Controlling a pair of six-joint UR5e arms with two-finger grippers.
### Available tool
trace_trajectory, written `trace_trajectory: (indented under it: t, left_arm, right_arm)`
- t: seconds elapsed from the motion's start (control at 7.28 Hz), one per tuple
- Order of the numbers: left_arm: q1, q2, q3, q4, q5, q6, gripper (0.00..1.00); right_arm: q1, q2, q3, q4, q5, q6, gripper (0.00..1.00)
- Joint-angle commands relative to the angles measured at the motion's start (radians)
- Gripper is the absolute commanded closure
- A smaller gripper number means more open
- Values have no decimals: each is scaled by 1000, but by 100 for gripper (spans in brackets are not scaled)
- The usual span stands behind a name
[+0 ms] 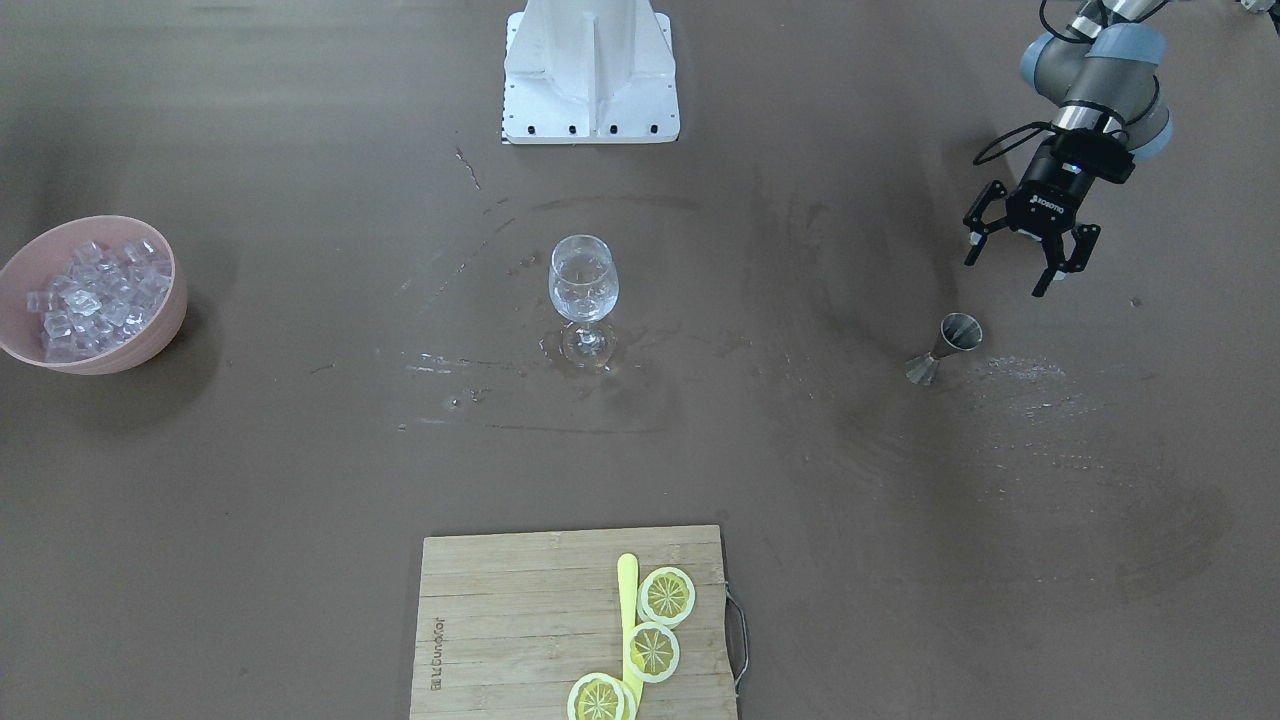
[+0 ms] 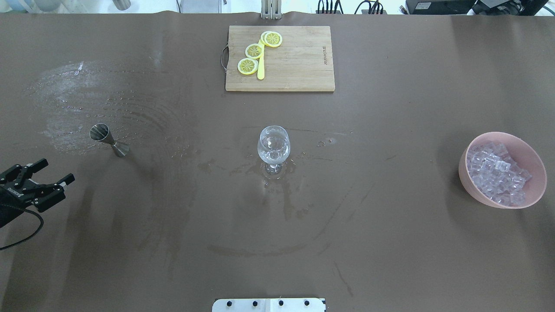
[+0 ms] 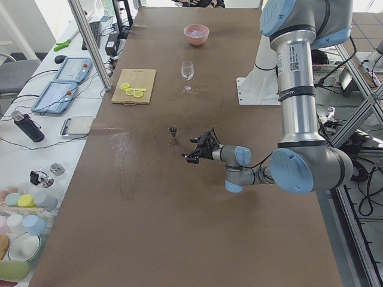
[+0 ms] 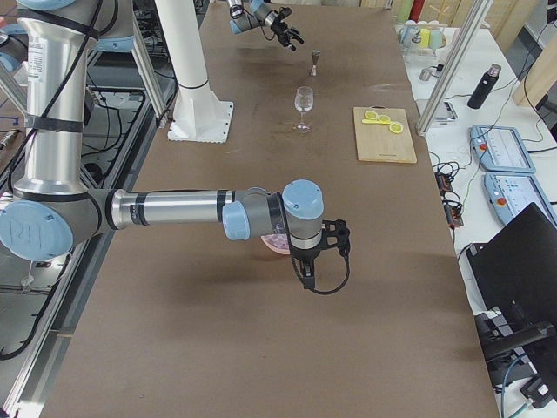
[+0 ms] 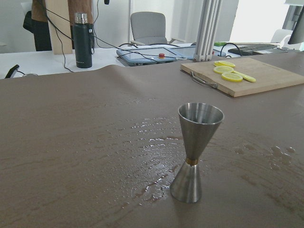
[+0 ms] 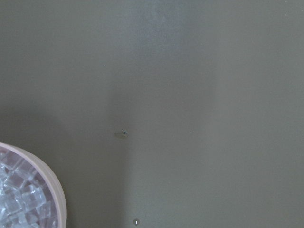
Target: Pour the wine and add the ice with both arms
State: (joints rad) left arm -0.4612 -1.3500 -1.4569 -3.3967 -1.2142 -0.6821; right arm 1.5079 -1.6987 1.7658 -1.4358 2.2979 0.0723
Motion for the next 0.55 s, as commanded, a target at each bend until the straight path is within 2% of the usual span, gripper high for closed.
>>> trace_trajectory:
  t: [0.0, 0.14, 0.27, 0.41]
  left_arm:
    - [-261, -24, -60, 224, -342, 29, 3]
    - [-404, -61, -89, 325, -543, 29, 3]
    - [-525, -93, -127, 475, -697, 29, 3]
    - [-612, -121, -146, 598, -799, 50, 3]
  right_arm:
    - [0, 1, 0, 0, 0, 0, 0]
    - [0, 1, 0, 0, 0, 0, 0]
    - [0, 1, -2, 0, 0, 0, 0]
    - [0, 1, 0, 0, 0, 1, 0]
